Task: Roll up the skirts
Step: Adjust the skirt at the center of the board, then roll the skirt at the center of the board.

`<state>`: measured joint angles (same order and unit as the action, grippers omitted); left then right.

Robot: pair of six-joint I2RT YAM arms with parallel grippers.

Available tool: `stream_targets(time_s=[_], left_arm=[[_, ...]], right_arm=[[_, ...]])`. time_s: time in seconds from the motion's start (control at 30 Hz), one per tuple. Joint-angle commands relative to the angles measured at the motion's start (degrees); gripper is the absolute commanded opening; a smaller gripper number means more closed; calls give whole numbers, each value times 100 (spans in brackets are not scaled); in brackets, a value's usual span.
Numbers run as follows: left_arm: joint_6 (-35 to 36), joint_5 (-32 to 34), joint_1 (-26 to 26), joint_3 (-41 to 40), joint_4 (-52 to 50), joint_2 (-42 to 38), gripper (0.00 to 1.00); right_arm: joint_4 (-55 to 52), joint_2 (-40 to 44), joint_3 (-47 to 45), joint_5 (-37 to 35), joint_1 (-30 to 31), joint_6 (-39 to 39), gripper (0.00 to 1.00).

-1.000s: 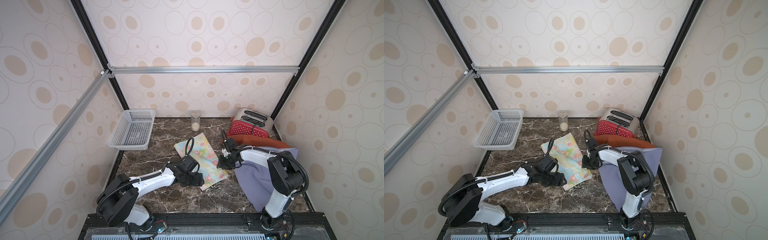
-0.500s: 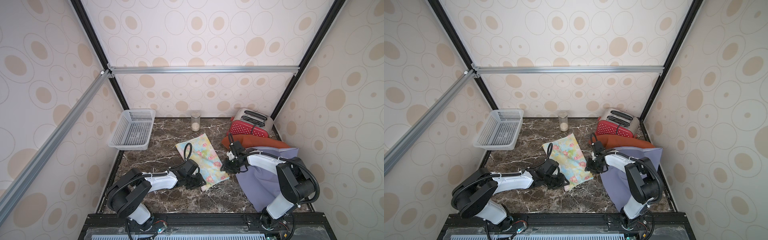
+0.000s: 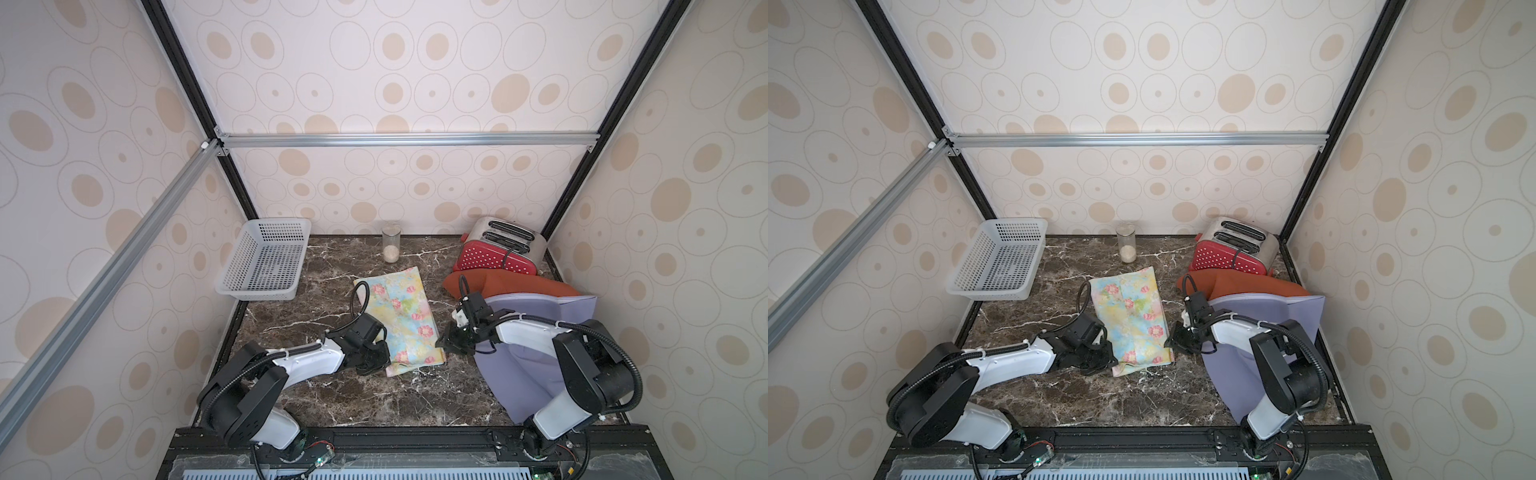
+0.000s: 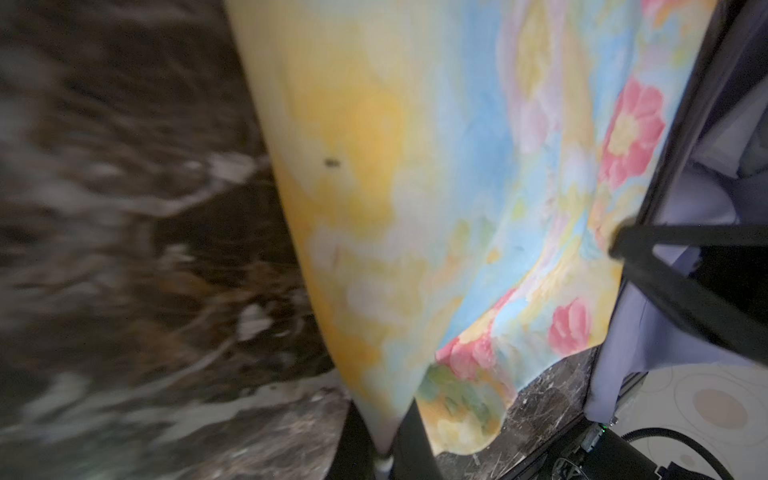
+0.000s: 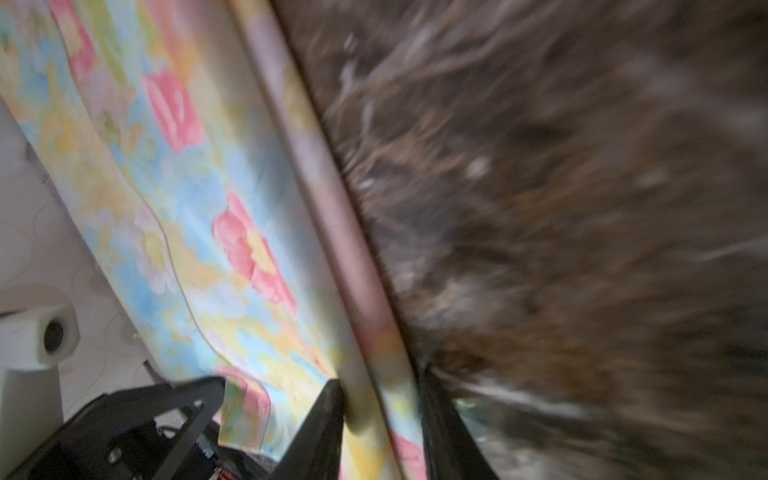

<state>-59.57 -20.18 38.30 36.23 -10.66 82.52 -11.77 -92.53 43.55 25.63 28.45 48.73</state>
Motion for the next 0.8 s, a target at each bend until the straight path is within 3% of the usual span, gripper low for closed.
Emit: stream_targets(time_s=[0.0, 0.13, 0.2, 0.3, 0.53, 0.77], left_arm=[[710, -108, -212, 114, -1182, -320, 0], [1044, -77, -492, 77, -1946, -798, 0], [1166, -30, -765, -4, -2173, -1062, 0], [1372, -45, -1072, 0, -2406, -1151, 1], [1669, 132, -1434, 108, -2520, -925, 2], [1829, 702, -1653, 463, -2989, -886, 0]], right_arm=[[477, -229, -571, -220, 929, 1510, 34], [1251, -542, -431, -427, 1963, 2518, 35], [1741, -686, -502, -601, 2284, 3041, 36], [1872, -829, -500, -759, 2445, 3227, 38], [1184, -419, -663, -980, 2434, 2687, 46], [-679, 373, -26, -2209, 2419, 917, 60]])
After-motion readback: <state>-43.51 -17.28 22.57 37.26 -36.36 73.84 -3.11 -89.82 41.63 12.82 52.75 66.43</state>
